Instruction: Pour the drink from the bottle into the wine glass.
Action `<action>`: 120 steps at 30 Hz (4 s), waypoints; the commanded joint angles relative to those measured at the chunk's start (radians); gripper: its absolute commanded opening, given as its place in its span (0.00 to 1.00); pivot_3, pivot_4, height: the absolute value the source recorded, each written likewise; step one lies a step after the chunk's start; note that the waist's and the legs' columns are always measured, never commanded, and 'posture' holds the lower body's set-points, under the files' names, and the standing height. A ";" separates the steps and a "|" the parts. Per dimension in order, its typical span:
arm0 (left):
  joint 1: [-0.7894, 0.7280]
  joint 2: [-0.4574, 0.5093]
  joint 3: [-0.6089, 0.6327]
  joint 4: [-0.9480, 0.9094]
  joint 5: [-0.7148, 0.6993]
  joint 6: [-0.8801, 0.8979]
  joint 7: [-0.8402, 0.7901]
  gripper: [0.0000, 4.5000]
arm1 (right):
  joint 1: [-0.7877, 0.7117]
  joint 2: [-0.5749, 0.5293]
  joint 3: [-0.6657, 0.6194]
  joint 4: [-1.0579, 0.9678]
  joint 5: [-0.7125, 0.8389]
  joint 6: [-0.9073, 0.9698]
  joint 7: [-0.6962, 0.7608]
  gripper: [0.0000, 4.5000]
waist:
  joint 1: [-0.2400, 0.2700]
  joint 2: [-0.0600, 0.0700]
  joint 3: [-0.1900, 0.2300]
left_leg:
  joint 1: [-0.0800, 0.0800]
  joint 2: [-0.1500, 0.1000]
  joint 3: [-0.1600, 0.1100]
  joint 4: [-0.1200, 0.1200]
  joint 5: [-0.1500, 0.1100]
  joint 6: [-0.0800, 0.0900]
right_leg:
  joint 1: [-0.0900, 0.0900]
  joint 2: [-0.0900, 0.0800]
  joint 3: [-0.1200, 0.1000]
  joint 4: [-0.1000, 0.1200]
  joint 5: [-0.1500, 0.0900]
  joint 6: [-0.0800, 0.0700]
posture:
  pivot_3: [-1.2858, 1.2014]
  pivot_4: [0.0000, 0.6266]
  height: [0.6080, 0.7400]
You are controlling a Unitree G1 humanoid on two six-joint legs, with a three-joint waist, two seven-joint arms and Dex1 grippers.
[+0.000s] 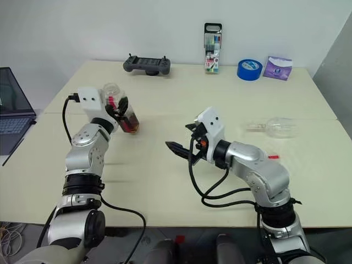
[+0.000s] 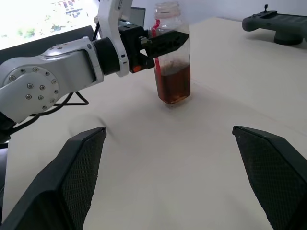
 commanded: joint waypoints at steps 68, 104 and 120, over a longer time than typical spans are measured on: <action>0.361 0.013 -0.336 -0.750 -0.272 0.422 -0.434 0.99 | -0.191 0.251 -0.954 0.841 0.605 -0.411 -0.638 1.00 | -0.015 0.002 -0.003 | 0.004 0.003 0.010 -0.003 -0.001 0.001 | 0.002 0.008 0.006 0.001 0.000 0.000 | 0.52 0.24 1.00; 0.426 0.139 -0.179 -0.760 -0.287 0.424 -0.437 1.00 | -0.143 0.205 0.025 0.878 -0.385 -0.973 -0.324 0.05 | -0.031 0.006 -0.001 | 0.005 0.006 0.006 -0.005 -0.001 0.001 | -0.001 0.007 0.006 0.001 0.000 -0.001 | 0.52 0.24 1.00; 0.585 0.397 0.094 -0.935 -0.507 0.594 -0.480 1.00 | -0.235 0.281 -0.055 1.389 -0.443 -1.321 -0.206 0.05 | -0.019 0.002 -0.001 | 0.005 0.003 0.002 -0.004 0.000 0.000 | 0.002 0.003 0.005 -0.001 0.000 -0.001 | 0.52 0.24 1.00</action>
